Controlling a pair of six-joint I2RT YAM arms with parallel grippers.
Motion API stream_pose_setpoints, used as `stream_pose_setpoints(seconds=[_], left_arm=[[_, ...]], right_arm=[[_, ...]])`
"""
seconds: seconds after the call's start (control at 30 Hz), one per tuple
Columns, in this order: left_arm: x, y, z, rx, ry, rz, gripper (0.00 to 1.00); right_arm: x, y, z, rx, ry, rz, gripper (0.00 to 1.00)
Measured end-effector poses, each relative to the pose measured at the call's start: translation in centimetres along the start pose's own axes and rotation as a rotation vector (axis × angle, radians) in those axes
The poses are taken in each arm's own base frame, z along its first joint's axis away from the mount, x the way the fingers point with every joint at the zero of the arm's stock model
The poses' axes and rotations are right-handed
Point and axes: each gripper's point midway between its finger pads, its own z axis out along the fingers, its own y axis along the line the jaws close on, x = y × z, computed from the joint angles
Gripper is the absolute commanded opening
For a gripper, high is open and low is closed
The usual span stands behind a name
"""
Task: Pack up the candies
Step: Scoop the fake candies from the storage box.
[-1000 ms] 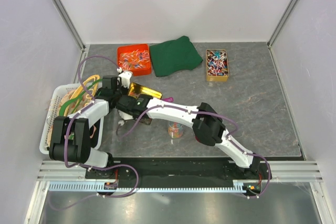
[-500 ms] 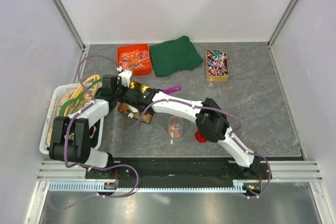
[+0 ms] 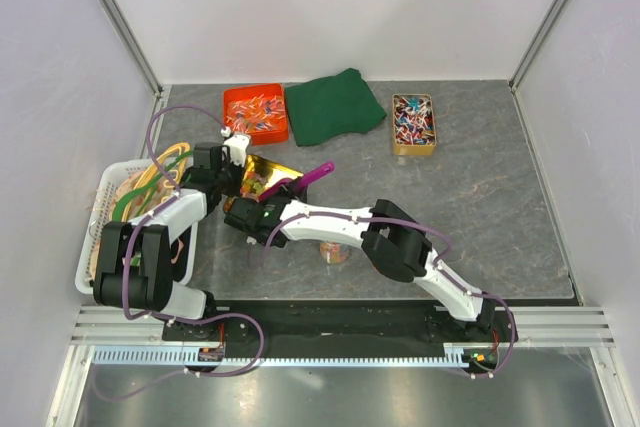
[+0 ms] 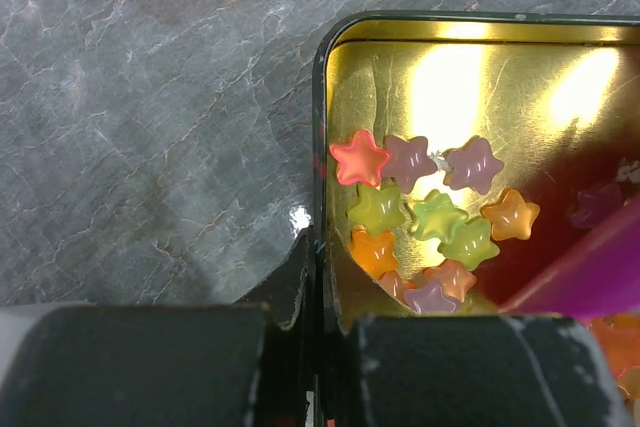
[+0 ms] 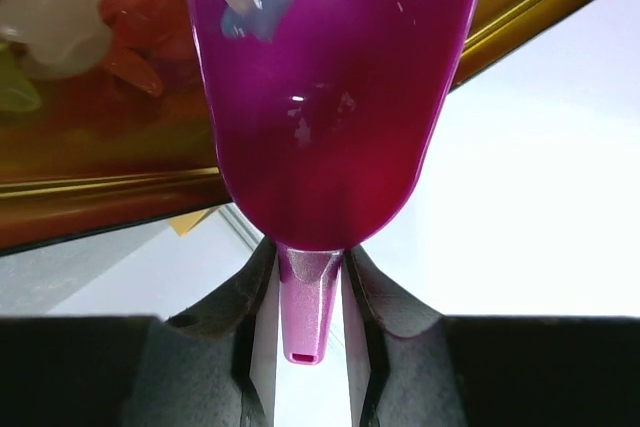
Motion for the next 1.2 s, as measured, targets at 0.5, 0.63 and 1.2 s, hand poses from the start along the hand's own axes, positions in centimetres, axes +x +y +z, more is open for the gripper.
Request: stream_pose_setpoints(seconds=[0.5, 0.63, 1.2], left_arm=[[0.2, 0.2, -0.1, -0.007, 0.009, -0.005, 0.02], [0.5, 0.3, -0.1, -0.008, 0.017, -0.007, 0.02], [1.4, 0.4, -0.4, -0.015, 0.062, -0.014, 0.02]], right_arm=[[-5.2, 0.6, -1.3, -0.024, -0.062, -0.003, 0.0], [-5.8, 1.0, -0.8, -0.072, -0.095, 0.051, 0.0], [-7.0, 2.0, -1.4, -0.209, -0.261, 0.266, 0.0]])
